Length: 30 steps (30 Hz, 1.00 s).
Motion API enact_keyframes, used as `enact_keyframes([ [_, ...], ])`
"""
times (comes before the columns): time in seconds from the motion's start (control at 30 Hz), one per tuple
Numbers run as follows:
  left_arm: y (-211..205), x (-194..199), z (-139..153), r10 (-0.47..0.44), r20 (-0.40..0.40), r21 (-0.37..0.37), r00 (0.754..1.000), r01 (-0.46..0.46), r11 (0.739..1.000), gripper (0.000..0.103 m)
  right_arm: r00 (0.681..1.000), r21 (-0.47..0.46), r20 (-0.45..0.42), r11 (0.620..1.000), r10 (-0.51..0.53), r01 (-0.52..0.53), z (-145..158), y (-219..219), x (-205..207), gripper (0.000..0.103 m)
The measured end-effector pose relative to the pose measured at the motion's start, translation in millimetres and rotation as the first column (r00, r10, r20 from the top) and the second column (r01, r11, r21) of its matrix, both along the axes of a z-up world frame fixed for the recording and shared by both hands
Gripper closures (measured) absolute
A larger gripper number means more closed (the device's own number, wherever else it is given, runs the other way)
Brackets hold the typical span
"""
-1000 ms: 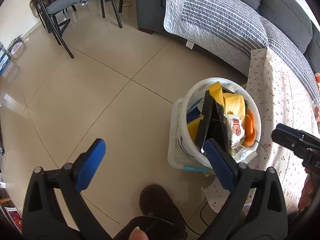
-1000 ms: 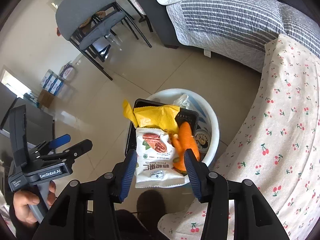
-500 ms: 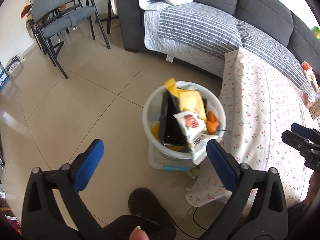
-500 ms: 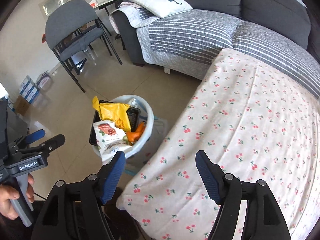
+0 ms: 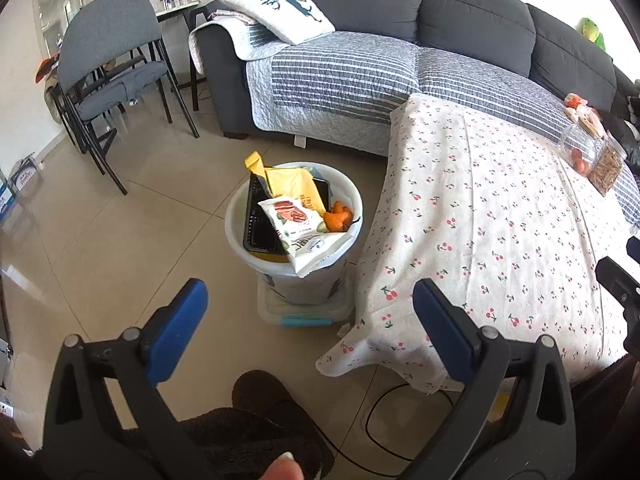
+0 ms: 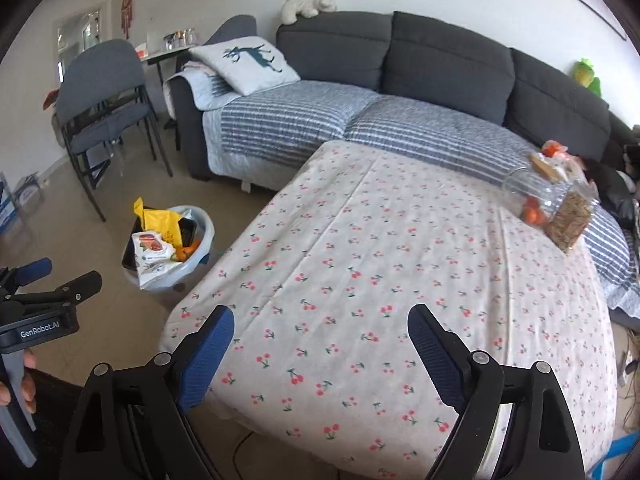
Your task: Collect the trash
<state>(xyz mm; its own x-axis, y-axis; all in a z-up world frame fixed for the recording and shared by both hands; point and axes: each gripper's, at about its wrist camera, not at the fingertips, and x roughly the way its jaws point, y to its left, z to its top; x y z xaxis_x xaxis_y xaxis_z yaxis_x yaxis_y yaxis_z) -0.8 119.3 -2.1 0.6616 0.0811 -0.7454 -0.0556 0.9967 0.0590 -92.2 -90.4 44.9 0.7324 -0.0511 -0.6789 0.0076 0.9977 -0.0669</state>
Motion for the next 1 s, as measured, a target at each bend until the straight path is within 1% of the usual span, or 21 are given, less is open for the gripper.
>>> enact_keyframes([
  [0.1,-18.7,-8.6,2.6,-0.033,0.04,0.025,0.999,0.032,0.999,0.001,1.0,-0.023,0.008,0.999,-0.023,0.023,0.7,-6.8,-6.6,0.01],
  [0.17,-30.9,-12.8,3.8,-0.055,0.059,0.043,0.997,0.053,0.998,0.001,0.999,-0.032,0.029,0.999,-0.033,0.034,2.0,-9.1,-9.6,0.01],
  [0.33,-47.9,-14.4,4.5,-0.088,0.067,0.04,0.994,0.085,0.996,0.001,0.998,-0.065,0.035,0.996,-0.06,0.062,-0.6,-17.2,-12.1,0.01],
  [0.5,-51.9,-13.4,6.0,-0.088,0.073,0.031,0.993,0.086,0.996,0.001,0.998,-0.035,0.011,0.997,-0.069,0.069,-5.5,-24.4,-11.0,0.01],
  [1.0,-52.6,-15.6,2.6,-0.07,0.067,0.01,0.995,0.069,0.998,0.001,0.999,-0.038,-0.006,0.998,-0.05,0.05,-9.5,-21.2,-8.6,0.01],
])
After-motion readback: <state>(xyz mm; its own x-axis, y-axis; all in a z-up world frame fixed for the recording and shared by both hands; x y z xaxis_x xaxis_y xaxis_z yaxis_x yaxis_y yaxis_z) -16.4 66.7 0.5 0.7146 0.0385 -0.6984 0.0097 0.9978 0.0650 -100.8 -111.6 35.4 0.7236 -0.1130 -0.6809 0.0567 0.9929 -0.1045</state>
